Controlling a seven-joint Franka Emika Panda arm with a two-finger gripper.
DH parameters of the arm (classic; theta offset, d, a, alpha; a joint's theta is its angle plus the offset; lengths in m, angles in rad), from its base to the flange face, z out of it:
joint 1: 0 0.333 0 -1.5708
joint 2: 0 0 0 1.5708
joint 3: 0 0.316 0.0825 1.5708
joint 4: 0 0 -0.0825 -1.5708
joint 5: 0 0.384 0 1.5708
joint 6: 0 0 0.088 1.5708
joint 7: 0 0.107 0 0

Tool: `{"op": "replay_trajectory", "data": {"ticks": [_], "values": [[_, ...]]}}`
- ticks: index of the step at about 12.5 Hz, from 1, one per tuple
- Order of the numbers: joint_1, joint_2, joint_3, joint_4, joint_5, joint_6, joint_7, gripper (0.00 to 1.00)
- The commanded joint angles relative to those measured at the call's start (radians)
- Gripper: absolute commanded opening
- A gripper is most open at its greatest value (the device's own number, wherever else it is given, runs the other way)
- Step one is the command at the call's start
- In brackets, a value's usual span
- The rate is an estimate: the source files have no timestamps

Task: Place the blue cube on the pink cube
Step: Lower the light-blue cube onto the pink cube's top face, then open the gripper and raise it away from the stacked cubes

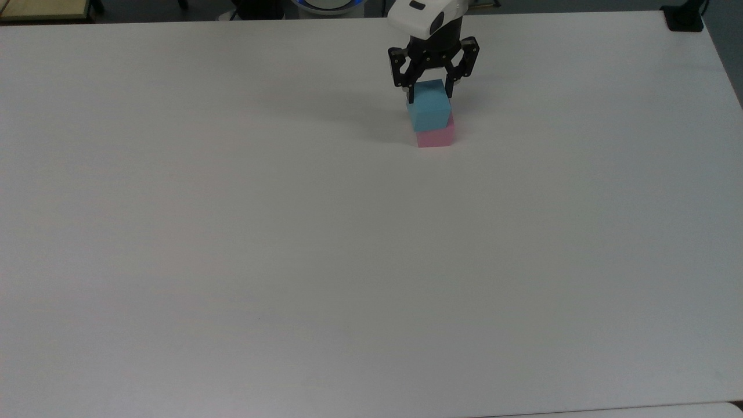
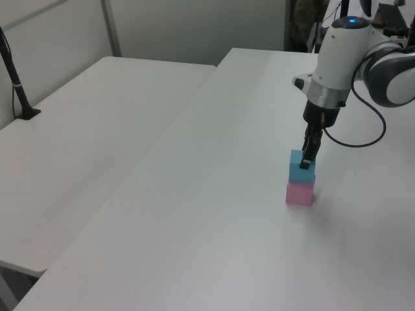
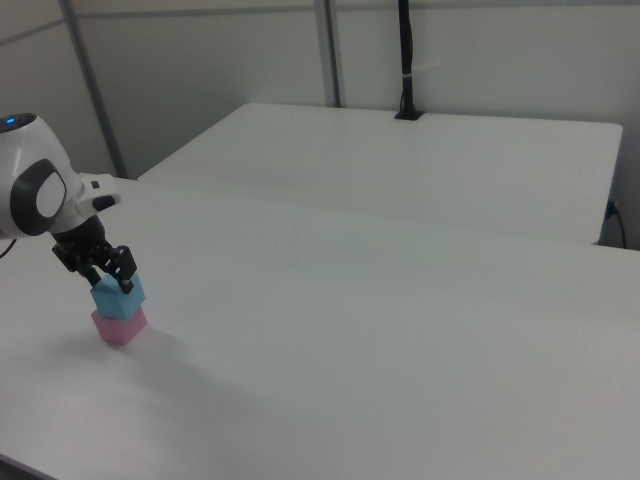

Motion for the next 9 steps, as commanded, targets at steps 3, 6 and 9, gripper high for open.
{"op": "replay_trajectory", "data": {"ticks": [3,6,9], "values": [[0.015,-0.021,-0.001,-0.033,-0.019,0.041,0.024,0.86],[0.01,-0.031,-0.001,-0.001,-0.016,0.013,0.027,1.0],[-0.052,0.015,-0.001,0.303,-0.002,-0.403,0.027,1.0]]}}
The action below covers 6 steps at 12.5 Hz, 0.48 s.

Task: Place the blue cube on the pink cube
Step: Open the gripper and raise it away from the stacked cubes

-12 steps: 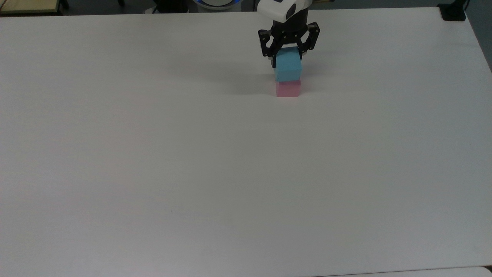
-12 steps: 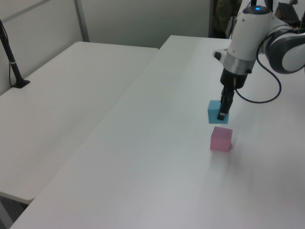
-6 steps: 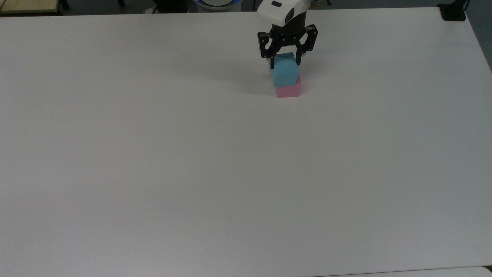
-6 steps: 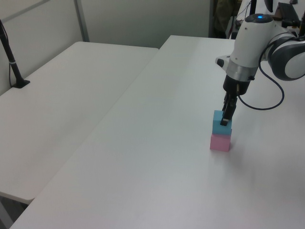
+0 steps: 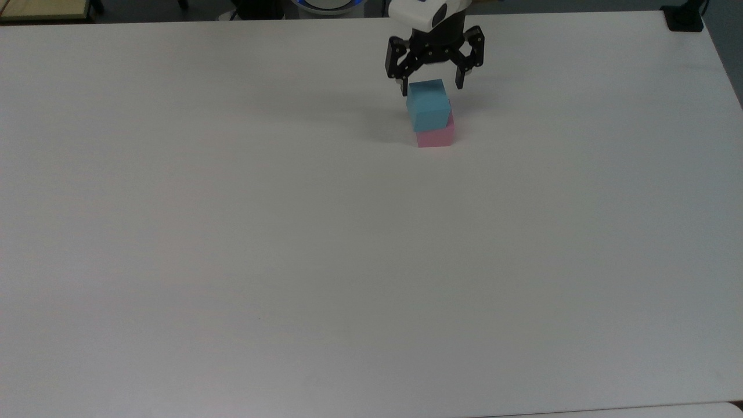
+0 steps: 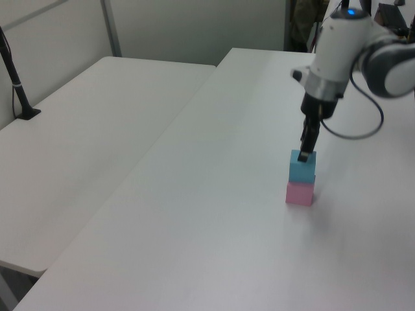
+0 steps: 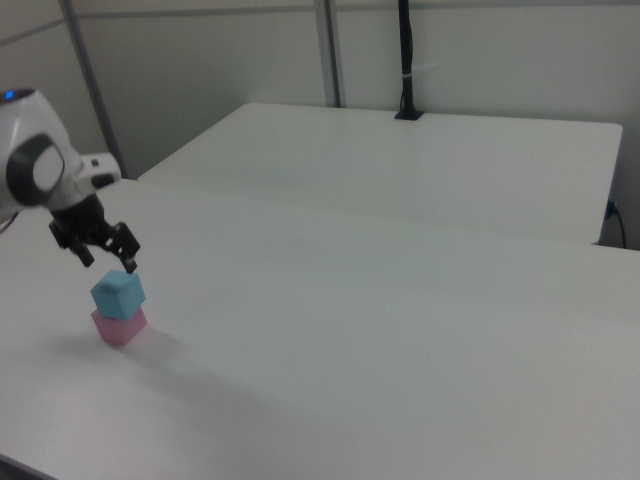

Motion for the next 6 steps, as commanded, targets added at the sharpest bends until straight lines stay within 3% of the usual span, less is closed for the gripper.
{"op": "replay_trajectory", "data": {"ticks": [1,3,6], "values": [[-0.081,0.052,-0.002,0.358,0.001,-0.448,0.01,1.0],[-0.165,0.077,-0.003,0.506,0.027,-0.591,-0.032,1.0],[-0.311,0.08,0.021,0.598,0.047,-0.674,-0.166,1.0]]}}
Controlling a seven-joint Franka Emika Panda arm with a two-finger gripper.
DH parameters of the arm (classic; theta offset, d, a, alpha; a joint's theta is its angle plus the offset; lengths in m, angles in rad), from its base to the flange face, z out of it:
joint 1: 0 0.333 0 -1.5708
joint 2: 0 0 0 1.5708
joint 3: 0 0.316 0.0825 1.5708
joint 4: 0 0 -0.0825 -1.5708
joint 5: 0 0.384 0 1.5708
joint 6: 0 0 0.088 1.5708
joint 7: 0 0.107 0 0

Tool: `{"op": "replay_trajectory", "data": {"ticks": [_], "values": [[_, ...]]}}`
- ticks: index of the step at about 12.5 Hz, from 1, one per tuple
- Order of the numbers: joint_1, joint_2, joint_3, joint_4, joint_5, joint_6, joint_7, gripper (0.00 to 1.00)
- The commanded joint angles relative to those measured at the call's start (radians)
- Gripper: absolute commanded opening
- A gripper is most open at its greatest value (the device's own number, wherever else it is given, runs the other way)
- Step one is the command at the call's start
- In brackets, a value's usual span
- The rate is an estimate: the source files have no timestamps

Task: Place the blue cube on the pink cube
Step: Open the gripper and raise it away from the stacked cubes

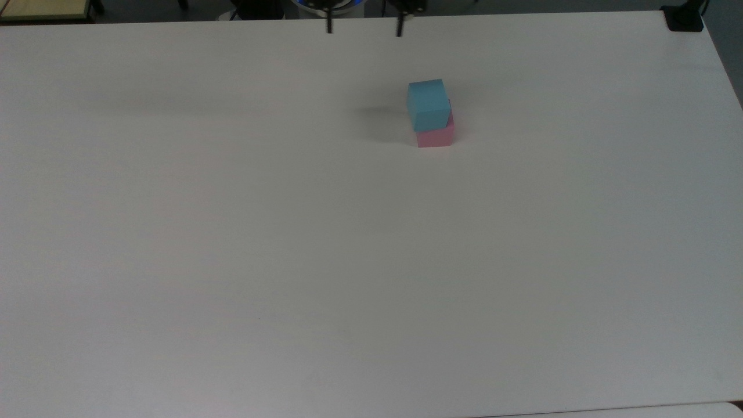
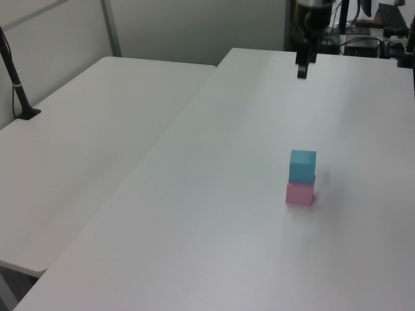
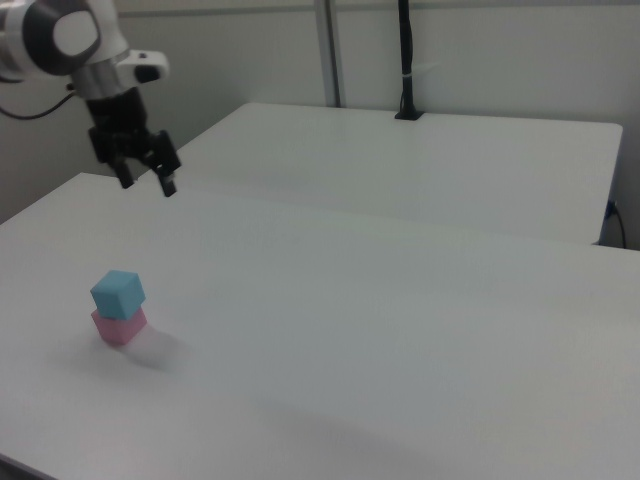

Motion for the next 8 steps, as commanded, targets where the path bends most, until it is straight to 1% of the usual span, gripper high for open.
{"op": "replay_trajectory", "data": {"ticks": [1,2,3,5,6,8], "values": [[-0.144,0.039,0.05,0.096,0.026,-0.079,-0.094,1.0],[-0.184,0.039,0.078,0.094,0.026,-0.077,-0.094,1.0],[-0.209,0.045,0.095,0.096,0.024,-0.079,-0.082,1.0],[-0.226,0.042,0.09,0.099,0.026,-0.094,-0.088,1.0],[-0.223,0.043,0.086,0.114,0.024,-0.097,-0.09,1.0],[-0.226,0.045,0.086,0.116,0.024,-0.094,-0.096,1.0]]}}
